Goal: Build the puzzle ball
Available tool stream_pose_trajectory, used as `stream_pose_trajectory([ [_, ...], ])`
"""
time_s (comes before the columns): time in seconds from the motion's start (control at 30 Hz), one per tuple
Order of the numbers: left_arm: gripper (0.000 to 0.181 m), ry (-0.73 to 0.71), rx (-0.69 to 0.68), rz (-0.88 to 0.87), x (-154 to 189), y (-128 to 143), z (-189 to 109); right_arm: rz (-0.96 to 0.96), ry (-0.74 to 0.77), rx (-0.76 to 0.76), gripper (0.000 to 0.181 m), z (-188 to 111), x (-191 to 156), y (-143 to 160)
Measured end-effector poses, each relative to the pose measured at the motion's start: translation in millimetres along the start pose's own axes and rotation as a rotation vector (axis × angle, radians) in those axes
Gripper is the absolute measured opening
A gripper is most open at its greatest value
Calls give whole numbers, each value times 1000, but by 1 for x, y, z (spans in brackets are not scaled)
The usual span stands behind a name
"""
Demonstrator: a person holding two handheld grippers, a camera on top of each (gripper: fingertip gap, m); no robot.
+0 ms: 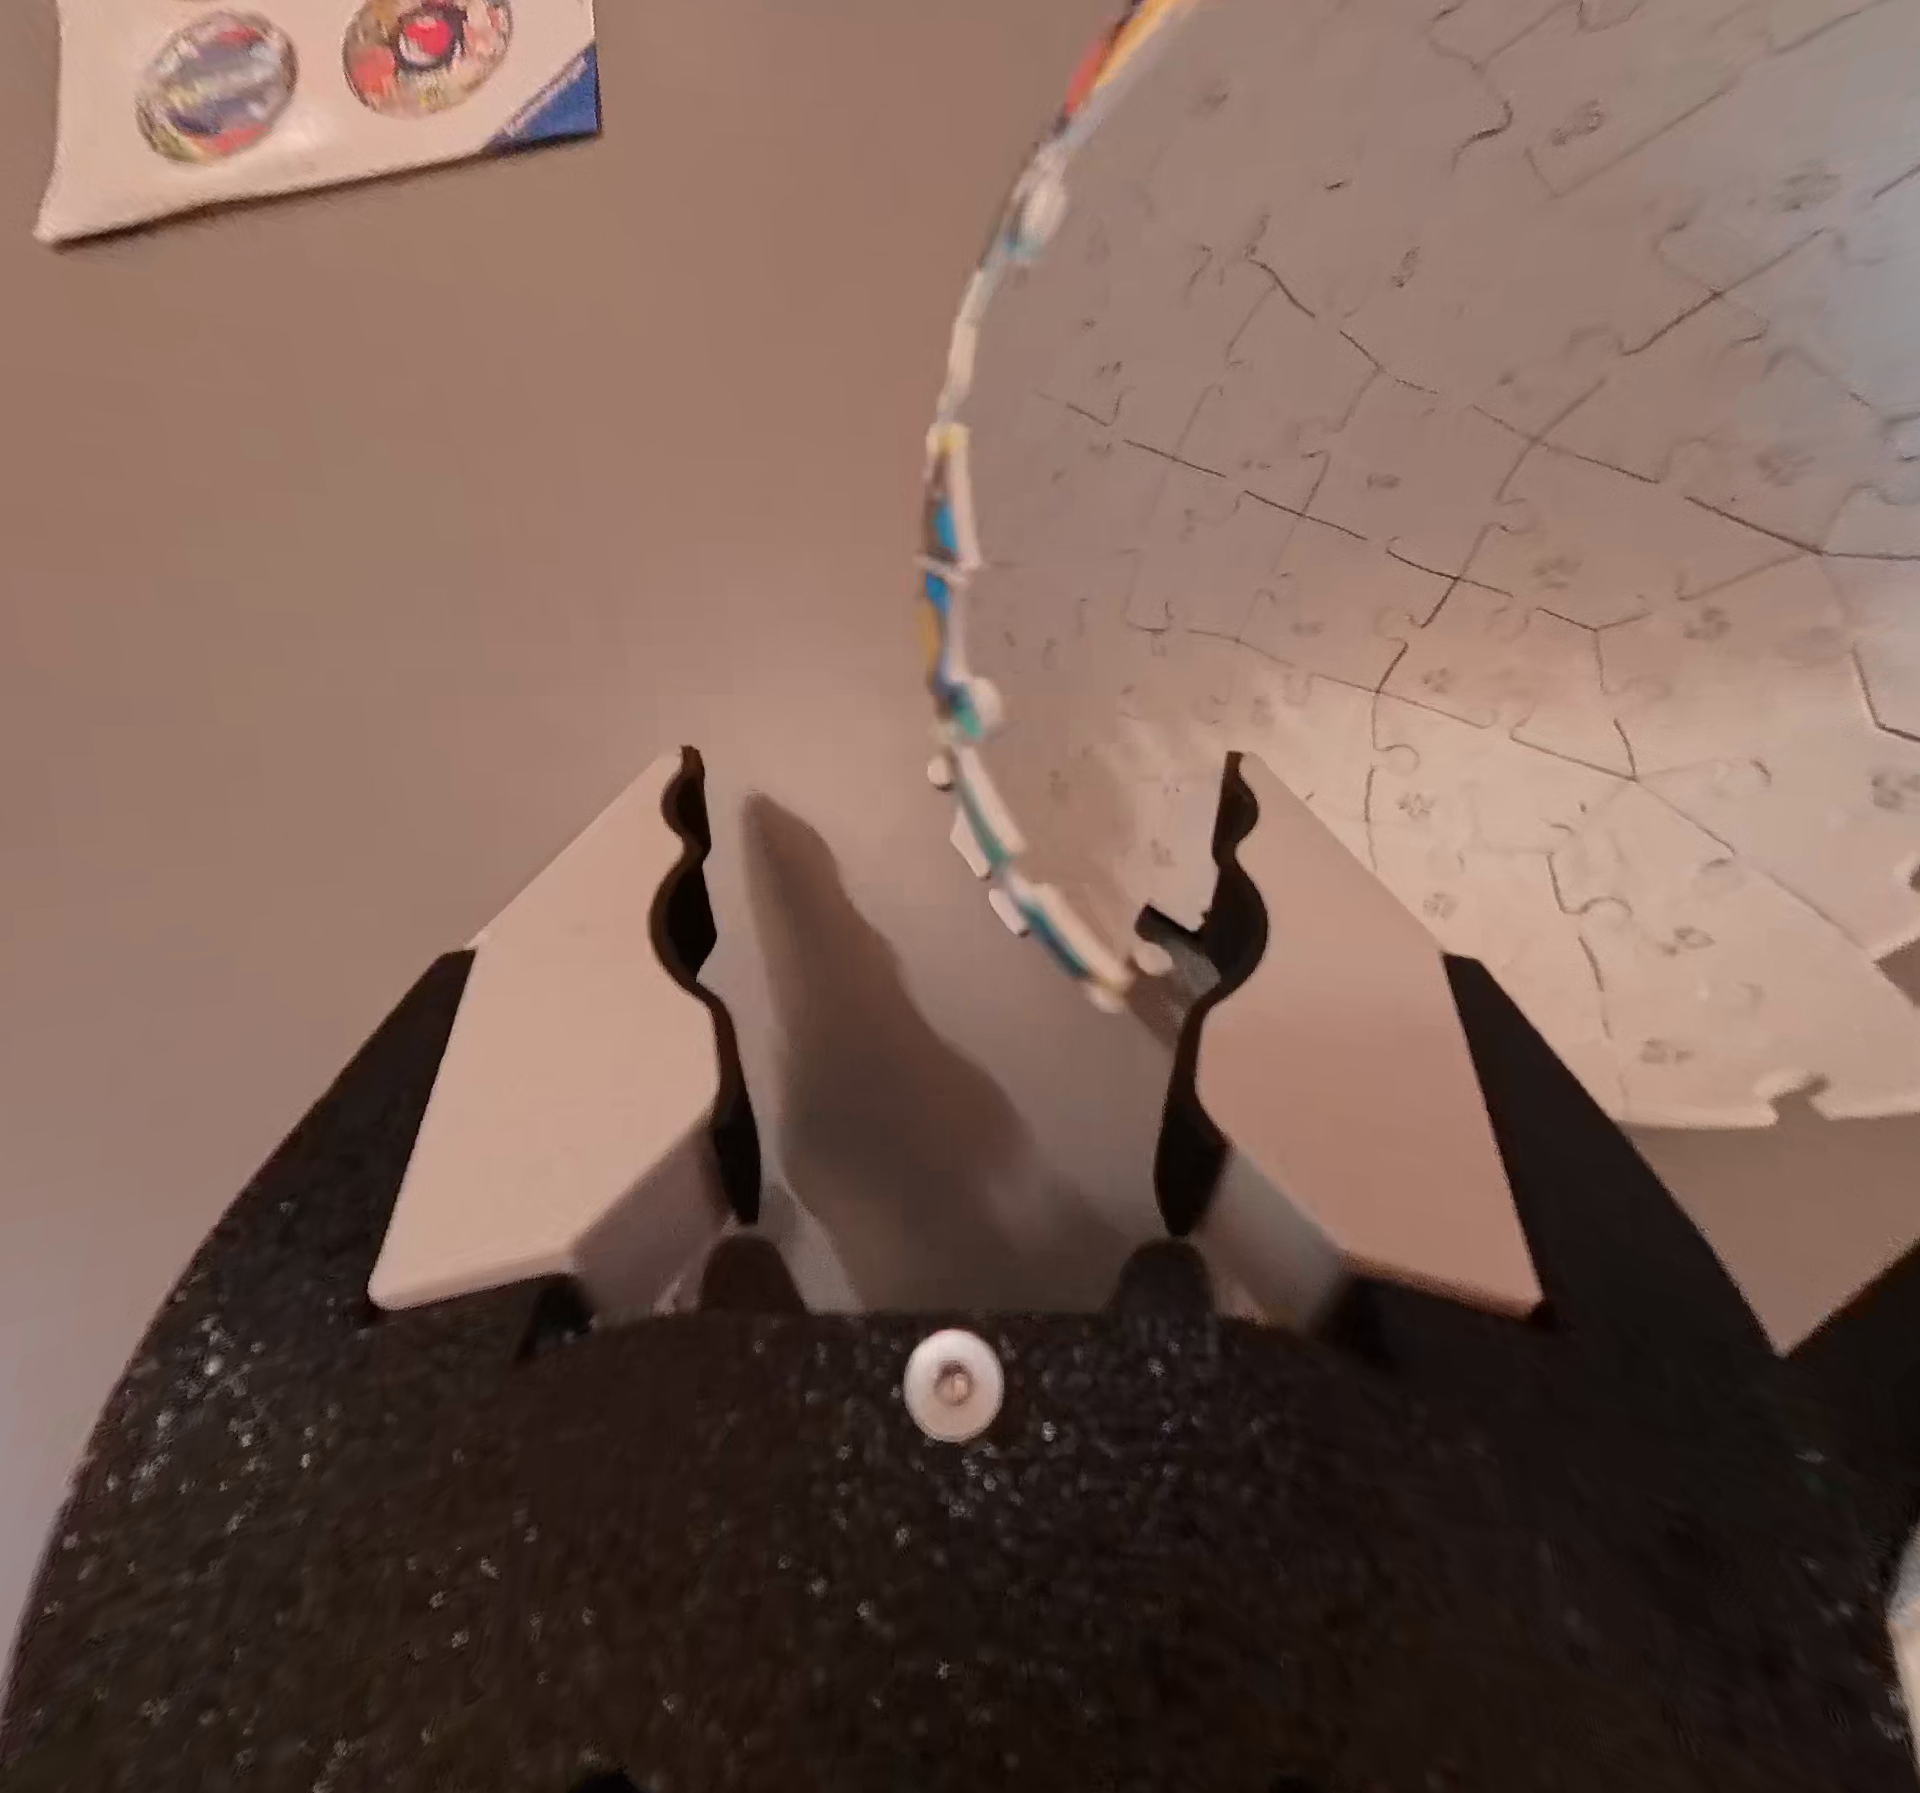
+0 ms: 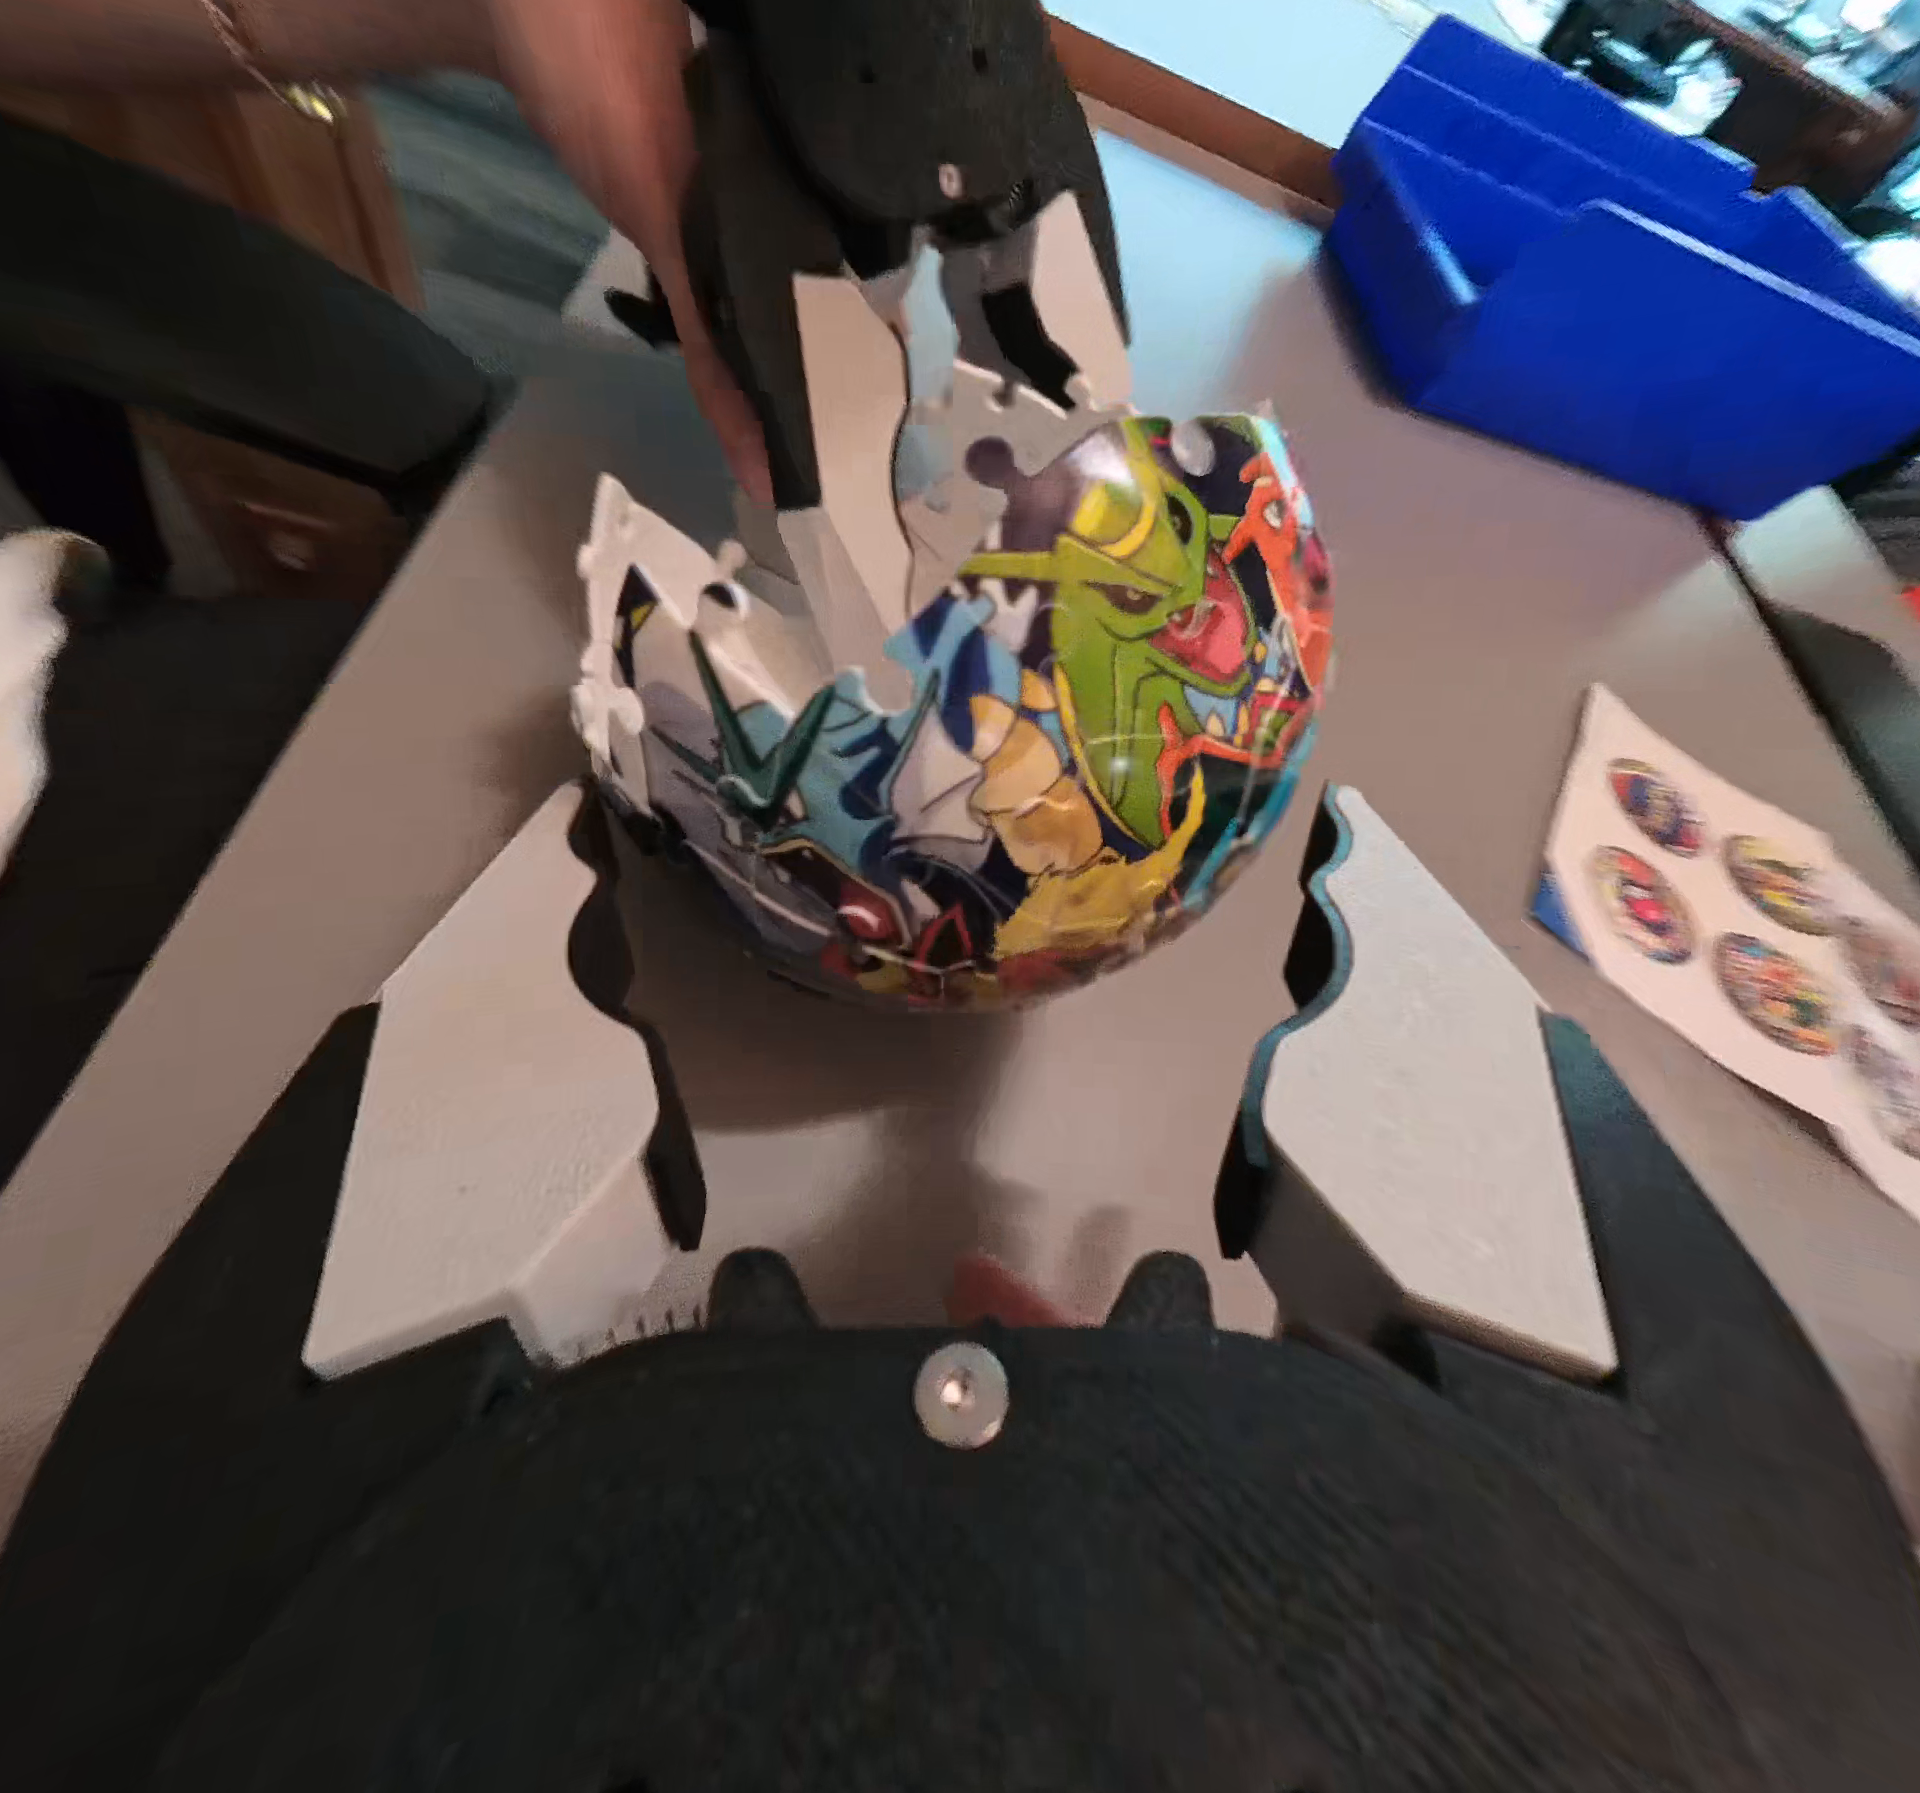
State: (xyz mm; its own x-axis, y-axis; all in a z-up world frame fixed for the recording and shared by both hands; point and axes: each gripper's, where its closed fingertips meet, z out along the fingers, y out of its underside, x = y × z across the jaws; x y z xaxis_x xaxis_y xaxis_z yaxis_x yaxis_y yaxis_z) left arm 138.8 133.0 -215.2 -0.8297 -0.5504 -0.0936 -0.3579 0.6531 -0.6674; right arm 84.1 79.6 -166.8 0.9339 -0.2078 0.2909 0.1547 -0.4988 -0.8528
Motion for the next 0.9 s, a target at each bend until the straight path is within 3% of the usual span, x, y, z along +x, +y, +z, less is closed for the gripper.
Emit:
stream_pose_trajectory([
  [0.1,92,-50,2,68,-4,-10,5,17,-28,20,130,7,4,0],
  [0.53,86,-50,93,194,3,-59,32,-255,117,-80,127,-1,18,-8],
  [0.9,84,-105,125,219,-3,-62,27,-352,269,-57,139,10,21,-8],
])
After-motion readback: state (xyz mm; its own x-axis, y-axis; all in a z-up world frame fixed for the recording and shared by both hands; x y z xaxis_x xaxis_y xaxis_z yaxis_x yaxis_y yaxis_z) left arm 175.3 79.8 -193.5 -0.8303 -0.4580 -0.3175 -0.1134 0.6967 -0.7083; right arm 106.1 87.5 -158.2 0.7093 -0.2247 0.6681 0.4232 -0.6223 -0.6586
